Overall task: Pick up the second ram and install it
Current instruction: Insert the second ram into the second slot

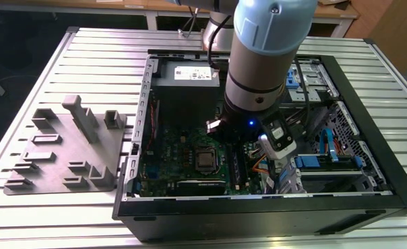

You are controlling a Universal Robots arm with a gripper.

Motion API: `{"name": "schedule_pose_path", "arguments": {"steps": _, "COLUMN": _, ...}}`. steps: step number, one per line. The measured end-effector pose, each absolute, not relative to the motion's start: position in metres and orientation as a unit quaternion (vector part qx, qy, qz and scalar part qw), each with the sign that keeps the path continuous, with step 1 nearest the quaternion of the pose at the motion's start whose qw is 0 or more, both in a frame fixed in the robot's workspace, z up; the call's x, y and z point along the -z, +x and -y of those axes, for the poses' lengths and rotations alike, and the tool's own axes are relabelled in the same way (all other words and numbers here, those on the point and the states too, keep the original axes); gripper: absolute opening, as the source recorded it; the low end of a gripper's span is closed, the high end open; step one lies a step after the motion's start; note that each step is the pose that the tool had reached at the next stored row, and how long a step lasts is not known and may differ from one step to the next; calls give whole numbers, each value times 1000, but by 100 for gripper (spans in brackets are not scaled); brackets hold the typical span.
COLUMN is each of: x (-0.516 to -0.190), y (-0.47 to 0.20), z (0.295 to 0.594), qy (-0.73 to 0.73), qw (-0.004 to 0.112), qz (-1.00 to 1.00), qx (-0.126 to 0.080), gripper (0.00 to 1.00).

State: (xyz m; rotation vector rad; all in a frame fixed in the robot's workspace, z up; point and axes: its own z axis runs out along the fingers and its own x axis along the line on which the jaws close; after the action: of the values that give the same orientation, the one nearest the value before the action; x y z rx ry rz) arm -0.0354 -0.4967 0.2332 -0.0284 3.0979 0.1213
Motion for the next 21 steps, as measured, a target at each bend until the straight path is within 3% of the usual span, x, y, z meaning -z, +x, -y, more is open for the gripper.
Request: {"name": "schedule_pose_path", "arguments": {"steps": 21, "x": -229, "y": -35, "z": 497, "qy": -9, "qw": 21, "qz": -999, "qx": -42, "gripper": 8}}
